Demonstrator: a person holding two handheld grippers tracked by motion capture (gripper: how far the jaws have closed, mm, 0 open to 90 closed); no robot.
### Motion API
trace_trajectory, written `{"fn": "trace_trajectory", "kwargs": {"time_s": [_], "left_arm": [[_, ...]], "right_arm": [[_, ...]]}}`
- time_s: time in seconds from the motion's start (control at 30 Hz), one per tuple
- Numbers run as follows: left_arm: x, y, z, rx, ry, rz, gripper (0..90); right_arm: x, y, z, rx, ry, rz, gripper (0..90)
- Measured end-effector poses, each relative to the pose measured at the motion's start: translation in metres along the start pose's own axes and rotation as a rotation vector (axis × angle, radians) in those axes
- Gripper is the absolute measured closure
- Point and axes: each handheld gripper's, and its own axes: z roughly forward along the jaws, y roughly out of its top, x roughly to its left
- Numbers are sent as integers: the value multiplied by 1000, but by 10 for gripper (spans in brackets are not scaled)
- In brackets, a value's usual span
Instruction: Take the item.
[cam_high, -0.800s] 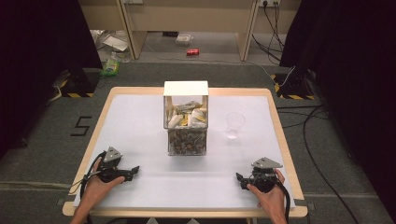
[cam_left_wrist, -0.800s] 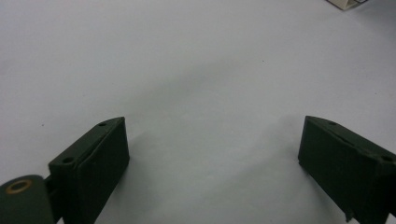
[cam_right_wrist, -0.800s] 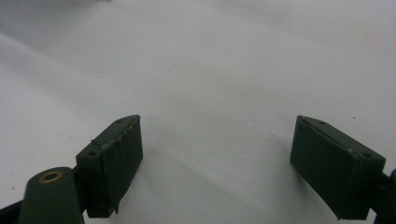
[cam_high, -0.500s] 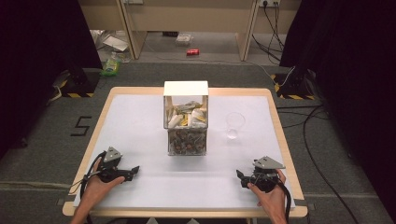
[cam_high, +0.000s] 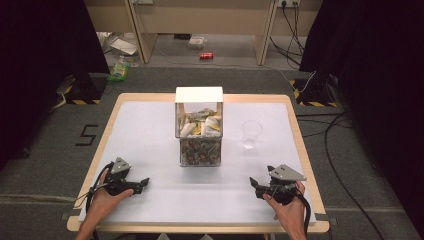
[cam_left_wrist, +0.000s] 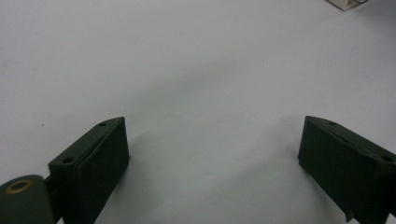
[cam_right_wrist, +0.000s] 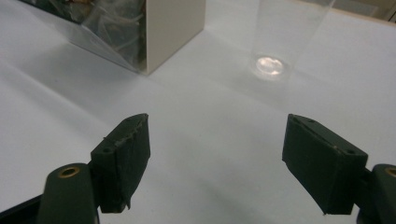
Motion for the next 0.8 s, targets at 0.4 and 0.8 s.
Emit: {"fn": "trace_trajectory", "kwargs": {"time_s": [0.4,0.8], "left_arm": [[0,0,0,1,0,1,77],[0,0,0,0,0,-1,77]], "right_arm": [[4,37,-15,-76,-8,-51,294],[21,78,-27,-173,42,-82,333]]}}
